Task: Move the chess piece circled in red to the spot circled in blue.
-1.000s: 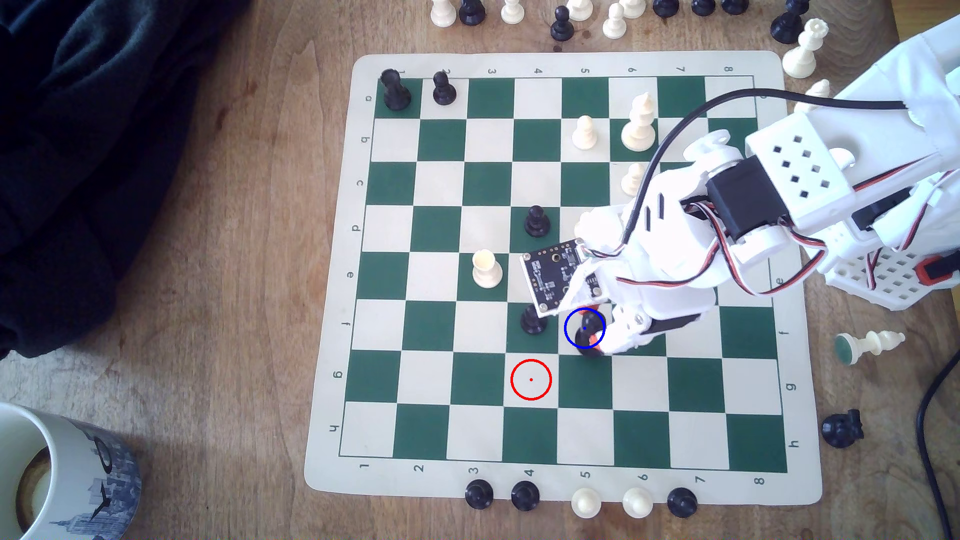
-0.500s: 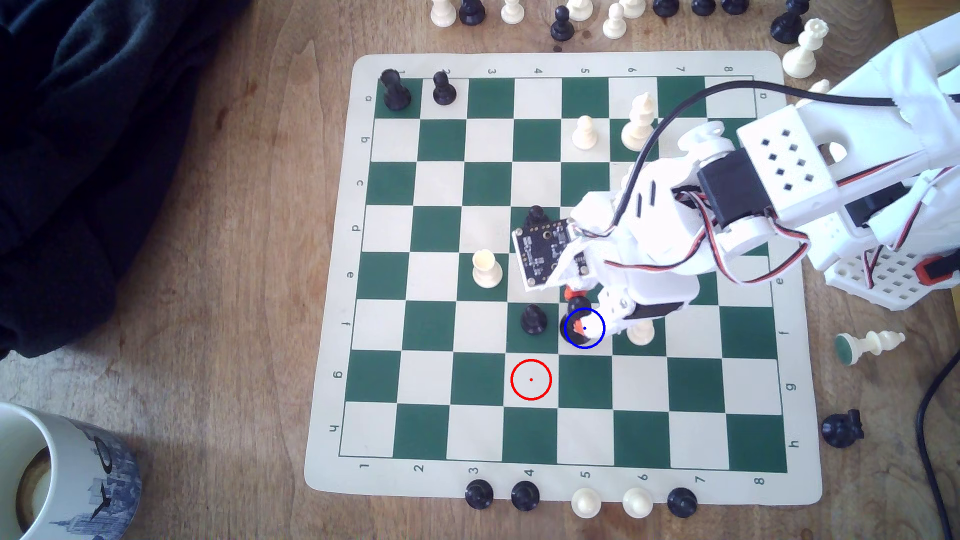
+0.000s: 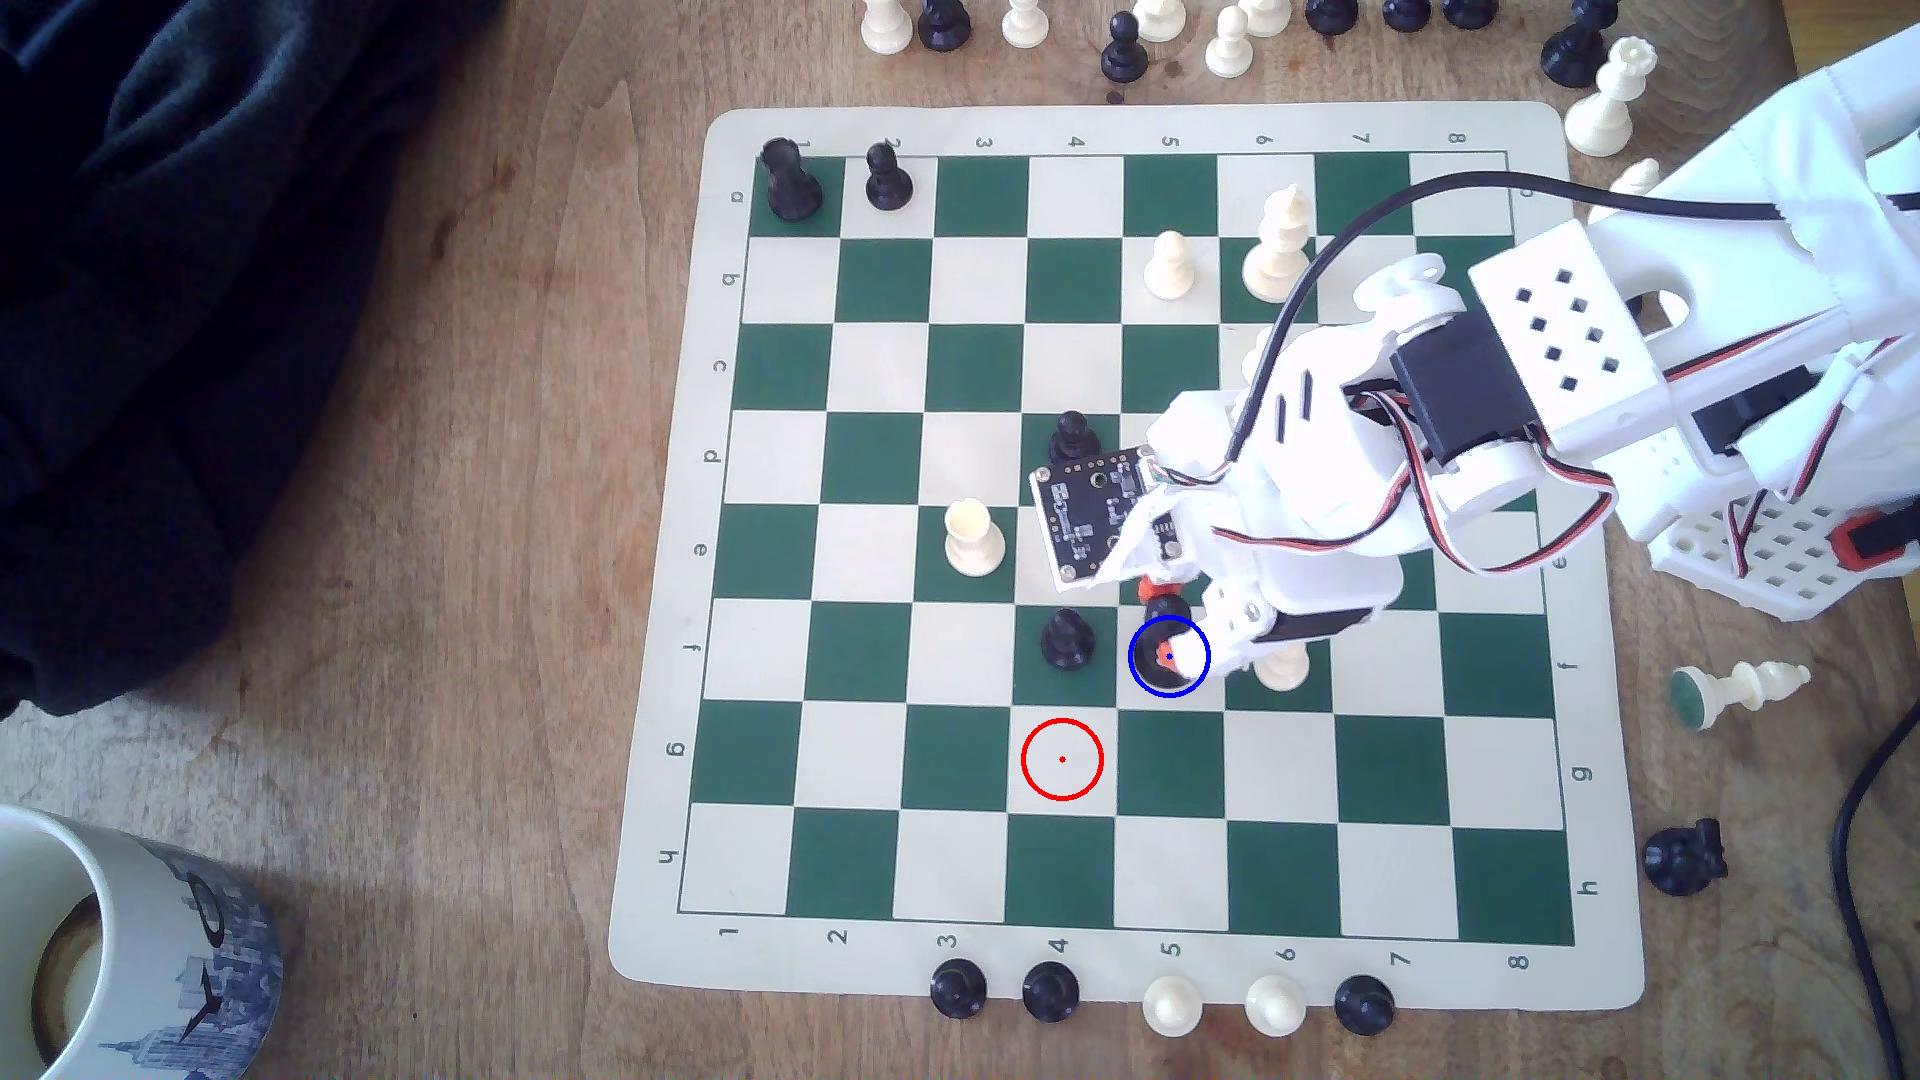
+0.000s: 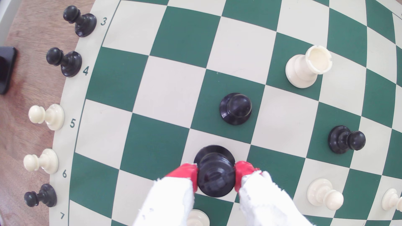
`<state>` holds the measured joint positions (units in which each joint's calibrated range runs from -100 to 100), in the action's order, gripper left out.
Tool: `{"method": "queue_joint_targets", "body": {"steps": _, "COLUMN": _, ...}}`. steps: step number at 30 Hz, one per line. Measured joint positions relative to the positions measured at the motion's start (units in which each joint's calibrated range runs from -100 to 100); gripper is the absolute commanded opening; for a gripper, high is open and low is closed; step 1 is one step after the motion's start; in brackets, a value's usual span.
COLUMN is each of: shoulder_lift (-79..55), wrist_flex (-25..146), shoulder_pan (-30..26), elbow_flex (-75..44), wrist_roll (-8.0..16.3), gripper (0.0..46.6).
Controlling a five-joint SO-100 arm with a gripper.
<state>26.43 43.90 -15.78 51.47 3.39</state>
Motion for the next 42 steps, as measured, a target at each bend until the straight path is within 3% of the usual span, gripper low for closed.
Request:
{"method": "queue_joint_targets", "body": {"steps": 1, "shoulder_lift": 0.0, "wrist_flex": 0.0, "shoulder_pan": 0.0, "elbow_flex": 0.0, "wrist_roll": 0.0, "gripper": 7.5}}
{"method": "queue_joint_targets", "body": {"steps": 2, "shoulder_lift": 0.0, "wrist_flex": 0.0, "shoulder_pan": 0.0, "elbow_flex": 0.0, "wrist_roll": 0.0, "gripper": 14.8}}
{"method": "queue_joint_targets", "body": {"steps": 4, "shoulder_lift": 0.0, "wrist_flex": 0.0, "shoulder_pan": 0.0, "elbow_flex": 0.0, "wrist_roll": 0.0, "gripper": 17.0}}
{"method": "queue_joint_targets", "body": {"steps": 15, "shoulder_lift": 1.09, "wrist_flex": 2.63, "shoulder_pan": 0.88, "elbow_flex": 0.09, "wrist_roll": 0.05, "gripper": 19.1}}
{"method": "queue_joint_targets", "body": {"steps": 27, "shoulder_lift": 26.9, "wrist_flex": 20.56, "shoulder_pan": 3.17, "elbow_flex": 7.32, "wrist_roll": 0.1, "gripper": 19.1}}
{"method": "queue_joint_targets", "body": {"steps": 29, "shoulder_lift": 33.77, "wrist_flex": 23.27, "shoulder_pan": 5.01, "elbow_flex": 10.12, "wrist_roll": 0.1, "gripper": 18.2}}
{"method": "queue_joint_targets", "body": {"steps": 33, "shoulder_lift": 42.82, "wrist_flex": 22.55, "shoulder_pan": 9.0, "elbow_flex": 16.27, "wrist_roll": 0.05, "gripper": 4.6}}
{"method": "queue_joint_targets", "body": {"steps": 35, "shoulder_lift": 49.27, "wrist_flex": 19.76, "shoulder_pan": 13.13, "elbow_flex": 22.96, "wrist_roll": -0.63, "gripper": 0.2}}
{"method": "queue_joint_targets", "body": {"steps": 42, "shoulder_lift": 63.09, "wrist_flex": -0.4, "shoulder_pan": 18.44, "elbow_flex": 36.69, "wrist_roll": -2.1, "gripper": 0.2}}
